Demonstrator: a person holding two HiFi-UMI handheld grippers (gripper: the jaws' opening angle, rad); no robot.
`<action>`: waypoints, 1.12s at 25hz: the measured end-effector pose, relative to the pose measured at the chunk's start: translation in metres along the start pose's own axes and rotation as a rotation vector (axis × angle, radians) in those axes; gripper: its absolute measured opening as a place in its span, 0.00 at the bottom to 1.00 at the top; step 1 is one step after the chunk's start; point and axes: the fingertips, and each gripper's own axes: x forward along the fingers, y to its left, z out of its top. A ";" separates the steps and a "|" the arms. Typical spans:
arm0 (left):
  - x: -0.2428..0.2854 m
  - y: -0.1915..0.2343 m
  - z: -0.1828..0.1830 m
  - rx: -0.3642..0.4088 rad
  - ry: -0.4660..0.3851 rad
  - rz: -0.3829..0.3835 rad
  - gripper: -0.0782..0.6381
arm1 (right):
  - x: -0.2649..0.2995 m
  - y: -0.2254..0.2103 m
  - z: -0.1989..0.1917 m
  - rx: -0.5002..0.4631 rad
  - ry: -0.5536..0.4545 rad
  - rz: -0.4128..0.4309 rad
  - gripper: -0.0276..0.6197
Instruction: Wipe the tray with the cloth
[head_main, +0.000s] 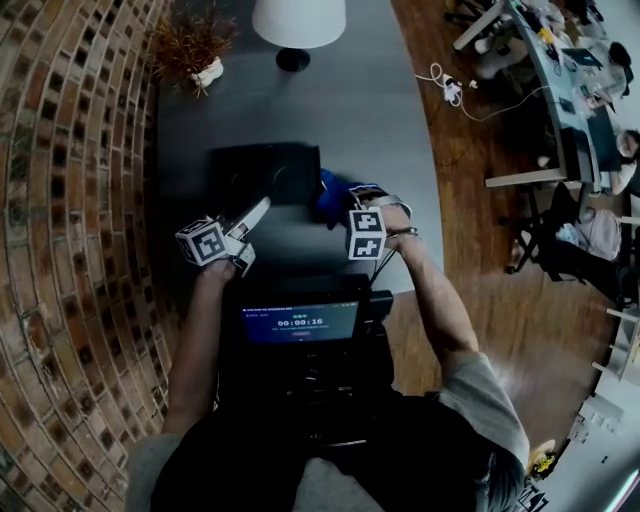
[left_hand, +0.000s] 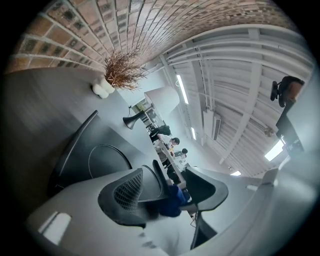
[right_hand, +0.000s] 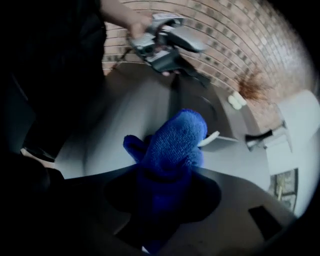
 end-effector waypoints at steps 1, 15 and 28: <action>0.000 0.000 0.000 0.001 0.001 0.000 0.49 | -0.003 -0.025 -0.013 0.047 0.030 -0.056 0.32; -0.033 0.021 -0.044 -0.120 -0.023 0.078 0.53 | 0.006 -0.035 0.003 -0.287 0.190 -0.087 0.32; -0.031 0.030 -0.033 -0.233 -0.184 0.116 0.57 | -0.010 -0.218 0.026 0.196 0.024 -0.210 0.33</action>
